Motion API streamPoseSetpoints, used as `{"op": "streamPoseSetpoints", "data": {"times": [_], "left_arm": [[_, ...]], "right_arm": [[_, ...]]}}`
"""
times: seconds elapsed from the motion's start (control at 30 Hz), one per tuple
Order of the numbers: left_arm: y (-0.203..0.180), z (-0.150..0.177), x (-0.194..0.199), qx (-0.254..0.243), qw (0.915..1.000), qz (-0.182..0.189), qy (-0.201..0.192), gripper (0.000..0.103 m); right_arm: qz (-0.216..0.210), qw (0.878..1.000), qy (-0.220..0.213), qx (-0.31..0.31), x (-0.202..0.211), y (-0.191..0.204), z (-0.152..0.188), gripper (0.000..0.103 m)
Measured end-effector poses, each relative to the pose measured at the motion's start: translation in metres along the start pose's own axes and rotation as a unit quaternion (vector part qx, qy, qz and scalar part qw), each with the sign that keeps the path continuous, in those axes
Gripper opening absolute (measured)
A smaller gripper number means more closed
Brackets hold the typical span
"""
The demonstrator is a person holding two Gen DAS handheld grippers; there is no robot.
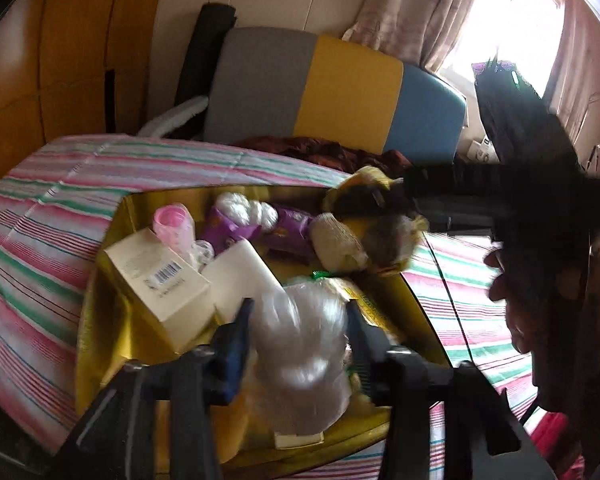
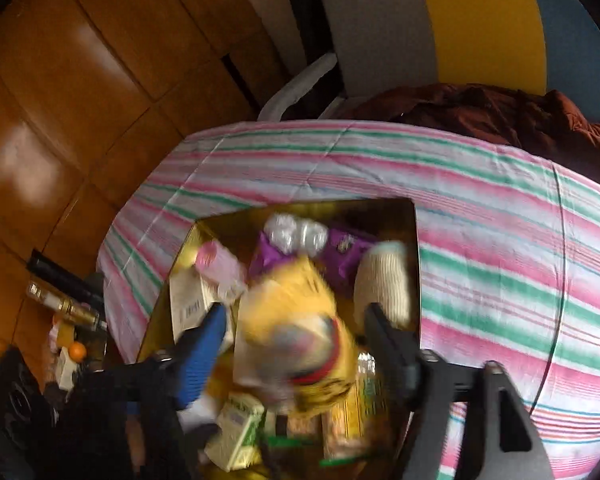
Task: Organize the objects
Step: 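Open both tools to drop the plastic bag and plush toy into the tray, then withdraw both open tools from the tray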
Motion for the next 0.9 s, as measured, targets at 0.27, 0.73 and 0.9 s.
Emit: {"op": "streamPoseSetpoints", "data": {"times": [0.27,0.73,0.9], "left_arm": [[0.011,0.002,-0.003,0.006,0.9998,-0.019,-0.002,0.063],[0.026,-0.006,0.023,-0.020,0.9948,-0.093,-0.037,0.083],[0.025,-0.011,0.033,-0.031,0.9919,-0.113,-0.051,0.095]], "right_arm": [[0.011,1.000,-0.002,-0.010,0.000,-0.004,0.009,0.074],[0.112,0.991,-0.061,0.037,0.028,-0.007,0.038,0.081],[0.158,0.982,-0.091,0.047,0.047,-0.010,0.052,0.082]]}}
Point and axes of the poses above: each gripper's, at about its wrist camera, not at the fingertips, and x roughly against the way its jaws point, y to its left, z to its underside, the point moved 8 cm from there along -x, roughly the way its jaws point, and after that the axes turned 8 degrees about -y, right-handed, at the moved point
